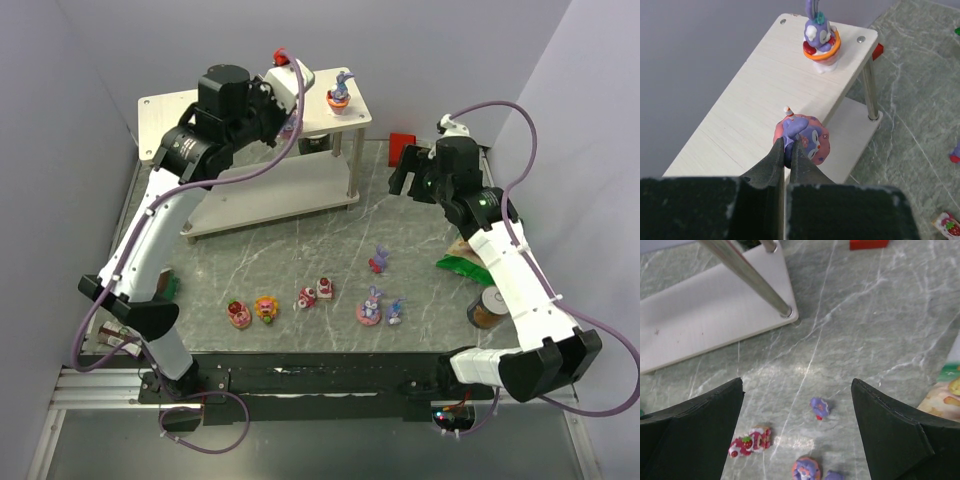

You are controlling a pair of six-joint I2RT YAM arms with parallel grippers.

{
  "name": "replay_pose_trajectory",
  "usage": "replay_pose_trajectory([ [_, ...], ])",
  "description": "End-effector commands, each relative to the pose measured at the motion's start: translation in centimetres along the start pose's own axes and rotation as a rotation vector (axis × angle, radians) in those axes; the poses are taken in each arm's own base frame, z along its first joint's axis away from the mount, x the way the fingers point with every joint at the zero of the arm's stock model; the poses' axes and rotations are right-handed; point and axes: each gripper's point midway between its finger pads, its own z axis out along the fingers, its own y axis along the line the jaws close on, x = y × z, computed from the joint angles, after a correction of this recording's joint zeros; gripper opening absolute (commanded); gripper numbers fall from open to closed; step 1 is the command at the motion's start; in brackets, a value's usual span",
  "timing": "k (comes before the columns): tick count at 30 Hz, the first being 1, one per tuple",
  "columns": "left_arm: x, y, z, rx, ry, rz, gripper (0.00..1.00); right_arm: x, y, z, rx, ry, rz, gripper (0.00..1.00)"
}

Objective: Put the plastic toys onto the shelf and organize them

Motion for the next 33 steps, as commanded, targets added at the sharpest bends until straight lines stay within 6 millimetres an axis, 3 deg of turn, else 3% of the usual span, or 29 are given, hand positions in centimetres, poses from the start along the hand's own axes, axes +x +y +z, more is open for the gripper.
replay_pose_trajectory([
  [1, -3.0, 1.4, -0.4, 0.022, -0.119, 0.007, 0.01, -1.6, 1.3, -0.3, -0.053, -0.018, 0.005, 0.94],
  [22, -0.9, 1.8, 3.2, 0.073, -0.083, 0.101, 0.01, -1.3, 1.8, 1.0, -0.071, 0.013, -0.015, 0.93],
  [33, 0.3, 1.4, 5.1, 0.1, -0.061, 0.15, 0.1, -1.2, 2.0, 1.3, -0.072, 0.043, -0.035, 0.93],
])
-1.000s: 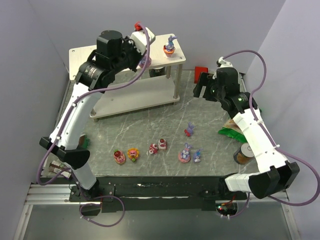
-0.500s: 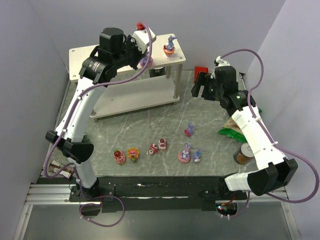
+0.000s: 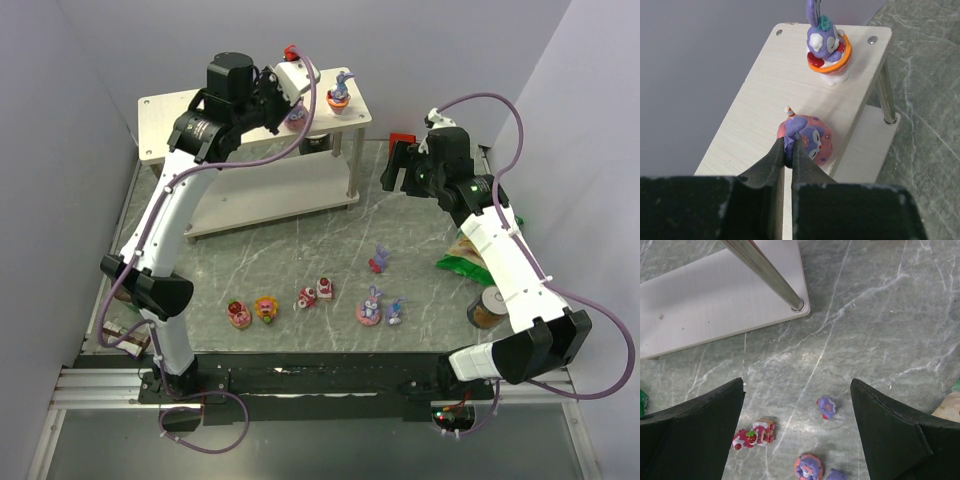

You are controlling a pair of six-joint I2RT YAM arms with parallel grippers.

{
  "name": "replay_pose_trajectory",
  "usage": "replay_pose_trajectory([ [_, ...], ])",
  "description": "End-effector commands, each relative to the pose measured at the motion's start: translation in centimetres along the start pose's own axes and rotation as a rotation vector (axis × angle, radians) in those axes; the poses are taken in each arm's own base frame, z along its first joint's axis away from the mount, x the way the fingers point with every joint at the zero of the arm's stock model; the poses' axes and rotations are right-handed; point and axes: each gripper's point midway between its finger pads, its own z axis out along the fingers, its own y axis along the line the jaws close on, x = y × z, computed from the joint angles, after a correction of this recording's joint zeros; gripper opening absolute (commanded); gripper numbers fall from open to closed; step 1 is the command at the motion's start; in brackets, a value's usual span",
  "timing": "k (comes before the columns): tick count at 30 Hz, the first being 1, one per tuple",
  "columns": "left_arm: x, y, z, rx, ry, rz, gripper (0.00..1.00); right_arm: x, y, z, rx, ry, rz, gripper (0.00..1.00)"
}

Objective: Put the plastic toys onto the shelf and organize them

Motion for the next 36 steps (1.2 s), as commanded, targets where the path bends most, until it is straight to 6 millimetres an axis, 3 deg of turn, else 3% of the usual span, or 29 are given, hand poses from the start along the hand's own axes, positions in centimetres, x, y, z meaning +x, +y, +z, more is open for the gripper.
replay_pose_trajectory([
  [1, -0.4, 0.0, 0.5, 0.01, -0.016, 0.041, 0.16, -1.5, 0.6, -0.6, -0.02, -0.029, -0.008, 0.93],
  [7, -0.8, 0.9, 0.3, -0.023, -0.022, 0.075, 0.37, -1.4, 0.7, -0.5, -0.025, -0.024, -0.003, 0.93],
  [18, -1.4, 0.9, -0.1, -0.021, -0.041, 0.11, 0.45, -1.1, 1.3, -0.2, -0.055, -0.003, 0.002, 0.92],
  [24, -1.7, 1.7, -0.9, -0.072, -0.04, 0.077, 0.73, -1.1, 1.3, -0.3, -0.058, -0.001, 0.007, 0.92],
  [29, -1.6, 1.6, -2.5, -0.092, -0.035, 0.028, 0.93, -0.9, 1.2, -0.1, -0.053, 0.007, 0.013, 0.94],
  [31, -2.1, 1.7, -4.1, -0.115, -0.047, 0.006, 0.96, -0.8, 1.3, -0.1, -0.053, 0.007, 0.017, 0.95],
  [33, -1.2, 1.0, -4.5, -0.114, -0.031, -0.061, 0.98, -0.7, 1.2, -0.1, -0.05, 0.008, 0.026, 0.95],
  [34, -1.8, 1.1, -6.1, -0.136, -0.052, -0.105, 0.99, -0.5, 1.1, 0.0, -0.048, 0.013, 0.028, 0.95],
  [35, -0.3, 0.2, -6.0, -0.124, -0.021, -0.138, 0.98, -0.5, 1.1, -0.1, -0.047, 0.011, 0.036, 0.95],
  [36, -0.4, 0.1, -6.5, -0.134, -0.039, -0.163, 0.97, -0.3, 1.0, 0.0, -0.044, 0.015, 0.038, 0.95],
])
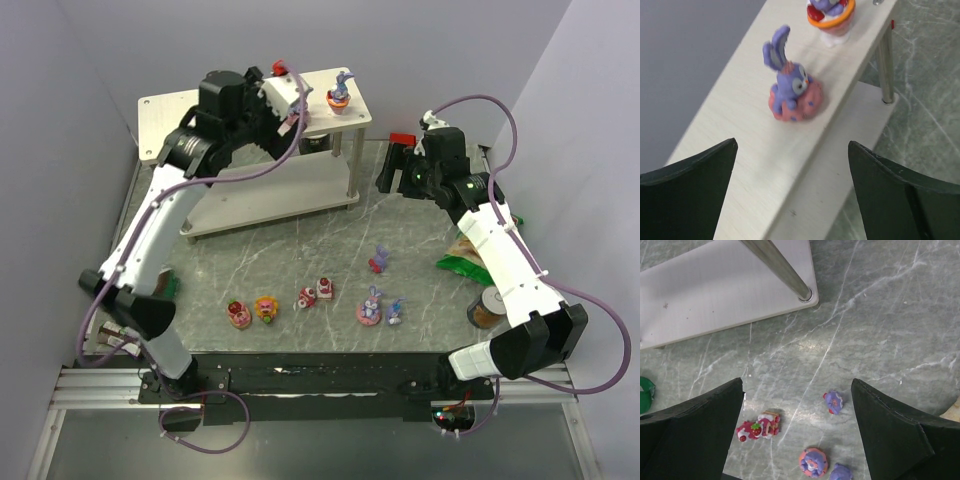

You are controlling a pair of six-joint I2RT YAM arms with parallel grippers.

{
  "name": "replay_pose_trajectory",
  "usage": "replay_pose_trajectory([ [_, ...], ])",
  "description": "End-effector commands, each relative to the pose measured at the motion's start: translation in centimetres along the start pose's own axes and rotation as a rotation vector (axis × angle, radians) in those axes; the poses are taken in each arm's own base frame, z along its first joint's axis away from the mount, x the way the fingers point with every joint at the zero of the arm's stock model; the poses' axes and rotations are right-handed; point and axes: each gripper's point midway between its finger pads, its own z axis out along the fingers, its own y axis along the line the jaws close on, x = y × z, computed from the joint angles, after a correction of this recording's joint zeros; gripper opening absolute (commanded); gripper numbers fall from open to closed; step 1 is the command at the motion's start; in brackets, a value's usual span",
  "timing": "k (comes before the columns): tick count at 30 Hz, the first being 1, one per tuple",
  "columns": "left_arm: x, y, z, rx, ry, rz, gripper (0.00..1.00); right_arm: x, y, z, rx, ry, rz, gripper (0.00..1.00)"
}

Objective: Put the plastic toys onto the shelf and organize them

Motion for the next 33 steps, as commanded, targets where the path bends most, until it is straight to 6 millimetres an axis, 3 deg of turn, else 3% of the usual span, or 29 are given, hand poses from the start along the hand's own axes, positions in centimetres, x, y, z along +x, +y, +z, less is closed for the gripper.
replay_pose_trajectory([
  [1, -3.5, 0.1, -6.3, -0.063, -0.152, -0.172, 0.96, -1.0, 0.3, -0.6, -0.008, -0.033, 0.029, 0.95],
  [2, -1.6, -1.3, -5.8, -0.025, -0.122, -0.2, 0.97, -0.8, 0.3, -0.5, -0.007, -0.027, 0.037, 0.95],
  [3, -1.9, -1.8, -6.3, -0.014, -0.153, -0.223, 0.96, -0.6, 0.3, -0.4, -0.007, -0.022, 0.042, 0.95],
  [4, -2.4, -2.4, -8.0, 0.0, -0.191, -0.264, 0.96, -0.3, 0.2, -0.3, -0.006, -0.011, 0.043, 0.95],
  [5, -0.5, -4.7, -7.5, 0.079, -0.164, -0.278, 0.97, 0.0, 0.1, -0.2, 0.0, -0.001, 0.046, 0.94],
  [7, -0.5, -6.0, -8.9, 0.117, -0.211, -0.311, 0.97, 0.6, -0.5, 0.0, 0.03, 0.021, 0.055, 0.94],
  [8, 1.7, -7.7, -8.3, 0.161, -0.17, -0.338, 0.96, 0.8, -0.6, 0.1, 0.036, 0.028, 0.063, 0.94],
  [10, 3.9, -10.0, -8.3, 0.22, -0.138, -0.401, 0.96, 1.5, -1.0, 0.2, 0.052, 0.046, 0.069, 0.93],
  [16, 7.5, -17.3, -7.2, 0.401, -0.06, -0.543, 0.97, 3.3, -1.4, -0.1, 0.062, 0.068, 0.107, 0.93],
  [23, 5.5, -28.5, -5.6, 0.707, -0.057, -0.491, 0.97, 3.9, -1.6, -1.2, 0.062, 0.066, 0.133, 0.92],
  [24, 6.2, -30.2, -4.6, 0.758, -0.026, -0.5, 0.98, 3.9, -1.6, -1.4, 0.062, 0.061, 0.138, 0.92],
  [26, 5.7, -32.2, -4.5, 0.873, -0.016, -0.521, 0.99, 3.1, -1.7, -2.4, 0.067, 0.018, 0.139, 0.92],
  [27, 6.6, -33.3, -3.3, 0.904, 0.008, -0.539, 0.99, 2.7, -1.6, -2.8, 0.061, -0.001, 0.136, 0.92],
  [32, 8.1, -37.1, -1.7, 1.043, 0.078, -0.568, 0.92, 0.6, -1.3, -6.1, 0.033, -0.115, 0.127, 0.93],
  [33, 9.1, -38.0, -1.0, 1.054, 0.109, -0.573, 0.91, 0.5, -1.4, -6.5, 0.033, -0.126, 0.124, 0.93],
])
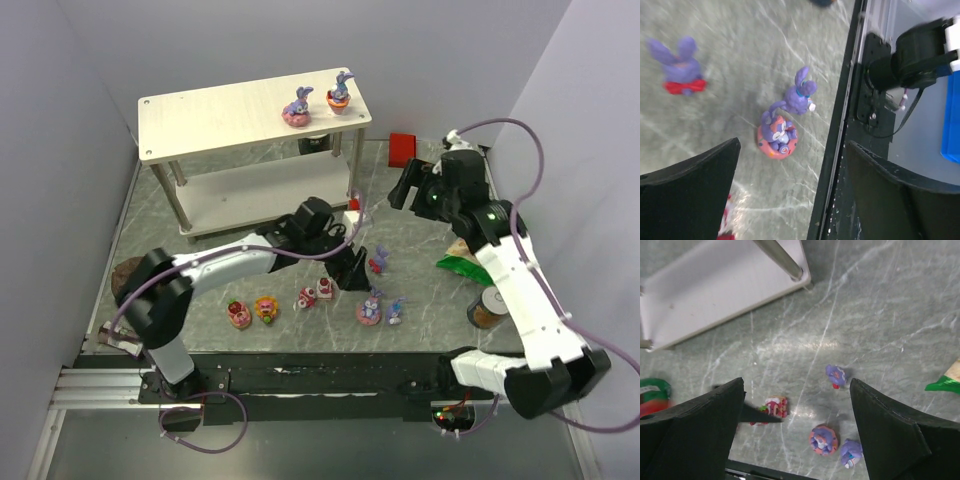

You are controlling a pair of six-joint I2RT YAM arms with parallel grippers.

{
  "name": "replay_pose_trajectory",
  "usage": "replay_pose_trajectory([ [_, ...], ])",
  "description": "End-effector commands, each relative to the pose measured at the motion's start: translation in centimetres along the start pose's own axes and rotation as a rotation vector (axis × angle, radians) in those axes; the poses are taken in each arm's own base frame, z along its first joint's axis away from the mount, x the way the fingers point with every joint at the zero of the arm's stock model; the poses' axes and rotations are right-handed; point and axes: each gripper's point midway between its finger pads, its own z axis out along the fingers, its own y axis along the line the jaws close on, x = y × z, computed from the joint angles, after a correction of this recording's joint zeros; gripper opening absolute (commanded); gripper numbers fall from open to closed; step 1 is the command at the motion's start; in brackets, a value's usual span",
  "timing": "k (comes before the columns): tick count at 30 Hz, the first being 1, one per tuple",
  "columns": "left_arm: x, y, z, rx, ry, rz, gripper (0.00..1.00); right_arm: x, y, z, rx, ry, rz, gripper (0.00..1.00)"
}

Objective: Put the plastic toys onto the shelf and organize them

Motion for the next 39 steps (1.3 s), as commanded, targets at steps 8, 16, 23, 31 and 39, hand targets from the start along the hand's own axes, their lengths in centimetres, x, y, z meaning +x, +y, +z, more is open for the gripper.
replay_pose_trajectory([
  [8, 1.1, -0.8, 5.4, 0.158, 0.006, -0.019, 0.78, -1.9, -1.1, -5.2, 0.016, -0.15, 0.017, 0.93],
  [16, 3.1, 1.2, 7.2, 0.102, 0.018, -0.077, 0.66, -1.2, -2.0, -6.3, 0.053, -0.148, 0.013, 0.93],
  [23, 4.0, 2.4, 7.8, 0.063, 0.031, -0.081, 0.64, -0.7, -2.6, -7.0, 0.068, -0.149, 0.013, 0.93],
  [31, 4.7, 2.5, 8.8, 0.105, 0.046, -0.105, 0.41, -0.8, -3.3, -8.2, 0.093, -0.177, 0.009, 0.93],
  [39, 3.6, 2.4, 8.8, 0.101, 0.011, -0.101, 0.01, -0.8, -3.6, -8.4, 0.1, -0.187, 0.003, 0.93],
])
